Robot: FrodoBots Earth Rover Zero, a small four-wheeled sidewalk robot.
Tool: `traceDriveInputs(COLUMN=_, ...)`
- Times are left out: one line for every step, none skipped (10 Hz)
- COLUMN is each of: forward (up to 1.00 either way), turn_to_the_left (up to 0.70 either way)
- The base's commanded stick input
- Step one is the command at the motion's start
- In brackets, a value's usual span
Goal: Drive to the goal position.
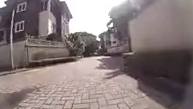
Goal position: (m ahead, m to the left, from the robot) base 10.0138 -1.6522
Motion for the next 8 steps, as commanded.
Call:
traceDriveInputs(forward=0.69, turn_to_the_left=0.03)
traceDriveInputs(forward=0.69, turn_to_the_left=0.03)
traceDriveInputs(forward=0.69, turn_to_the_left=0.03)
traceDriveInputs(forward=0.69, turn_to_the_left=0.03)
traceDriveInputs(forward=0.69, turn_to_the_left=0.03)
traceDriveInputs(forward=0.69, turn_to_the_left=0.03)
traceDriveInputs(forward=0.69, turn_to_the_left=0.03)
traceDriveInputs(forward=0.69, turn_to_the_left=0.03)
